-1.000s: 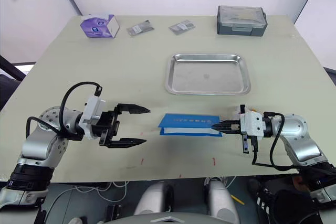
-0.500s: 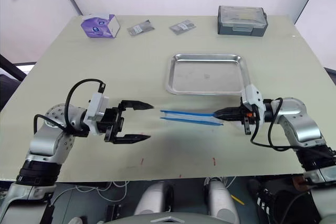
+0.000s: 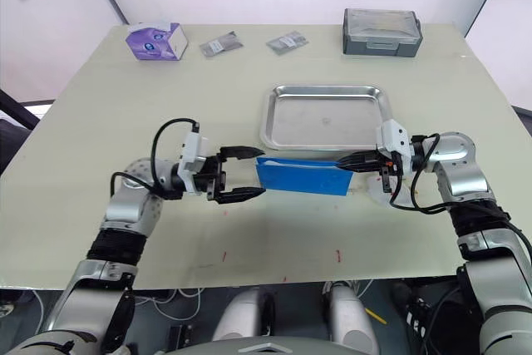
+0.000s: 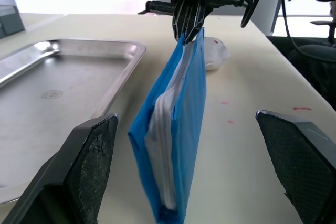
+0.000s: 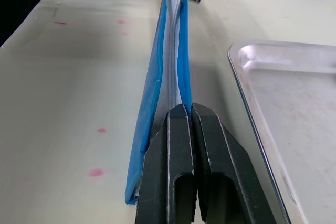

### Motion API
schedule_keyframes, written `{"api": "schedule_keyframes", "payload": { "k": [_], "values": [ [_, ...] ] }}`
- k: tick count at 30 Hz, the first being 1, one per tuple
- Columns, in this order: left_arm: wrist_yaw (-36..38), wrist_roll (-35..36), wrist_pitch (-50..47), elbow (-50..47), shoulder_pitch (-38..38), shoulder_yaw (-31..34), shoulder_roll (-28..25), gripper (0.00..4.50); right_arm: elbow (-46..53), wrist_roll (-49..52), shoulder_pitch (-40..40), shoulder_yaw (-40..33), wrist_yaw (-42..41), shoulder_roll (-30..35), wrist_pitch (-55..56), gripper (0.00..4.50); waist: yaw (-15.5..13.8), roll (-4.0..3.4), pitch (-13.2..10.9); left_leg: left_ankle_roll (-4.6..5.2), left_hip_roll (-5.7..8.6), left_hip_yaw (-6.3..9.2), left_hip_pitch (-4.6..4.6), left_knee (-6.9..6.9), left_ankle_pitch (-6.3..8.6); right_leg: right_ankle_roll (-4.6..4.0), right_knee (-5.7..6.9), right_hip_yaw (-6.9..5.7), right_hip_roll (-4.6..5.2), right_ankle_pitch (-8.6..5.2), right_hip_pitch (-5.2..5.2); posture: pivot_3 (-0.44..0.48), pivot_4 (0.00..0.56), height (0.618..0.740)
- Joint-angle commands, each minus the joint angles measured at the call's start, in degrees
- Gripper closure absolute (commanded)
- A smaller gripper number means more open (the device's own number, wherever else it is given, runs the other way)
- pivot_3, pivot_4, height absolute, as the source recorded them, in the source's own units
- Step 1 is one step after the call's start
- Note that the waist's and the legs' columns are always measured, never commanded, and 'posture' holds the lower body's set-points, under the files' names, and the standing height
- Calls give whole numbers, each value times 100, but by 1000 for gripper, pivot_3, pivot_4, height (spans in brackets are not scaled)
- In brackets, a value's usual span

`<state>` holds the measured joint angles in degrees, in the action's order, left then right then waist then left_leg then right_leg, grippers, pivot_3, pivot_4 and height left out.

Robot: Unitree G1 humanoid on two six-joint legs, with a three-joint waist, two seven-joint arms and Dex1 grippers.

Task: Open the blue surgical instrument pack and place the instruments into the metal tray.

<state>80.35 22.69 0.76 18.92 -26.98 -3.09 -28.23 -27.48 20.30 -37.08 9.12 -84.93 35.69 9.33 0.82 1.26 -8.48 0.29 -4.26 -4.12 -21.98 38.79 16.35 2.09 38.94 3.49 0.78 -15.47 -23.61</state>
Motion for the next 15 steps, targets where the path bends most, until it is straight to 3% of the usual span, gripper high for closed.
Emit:
{"api": "schedule_keyframes", "payload": {
  "k": [1,9,10,12,15],
  "values": [
    [59,-61,172,245,-120,-46,120,0,46,-72,-38,-135,-91,17,50,4442,-3,0,0,0,0,1,0,0,0,0,1,0,0,0,0,0,150,731],
    [64,-167,358,780,-265,-44,411,0,396,-33,100,-248,-83,26,14,4442,-3,0,0,0,1,3,-4,5,0,0,0,-2,1,0,0,0,150,731],
    [86,-137,364,762,-260,-30,434,511,459,-27,139,-263,-83,42,-6,4500,0,0,0,0,0,2,-4,5,0,0,0,-2,1,0,0,0,150,731],
    [101,-111,376,740,-255,-12,457,798,534,-21,190,-284,-79,59,-33,4500,-1,0,0,0,0,3,-4,5,0,0,0,-2,1,0,0,0,150,731],
    [100,-109,346,674,-199,-9,462,2204,661,-25,289,-333,-12,78,-75,4500,-1,0,0,0,0,3,-4,5,0,0,1,-2,1,0,0,0,150,731]
  ]
}}
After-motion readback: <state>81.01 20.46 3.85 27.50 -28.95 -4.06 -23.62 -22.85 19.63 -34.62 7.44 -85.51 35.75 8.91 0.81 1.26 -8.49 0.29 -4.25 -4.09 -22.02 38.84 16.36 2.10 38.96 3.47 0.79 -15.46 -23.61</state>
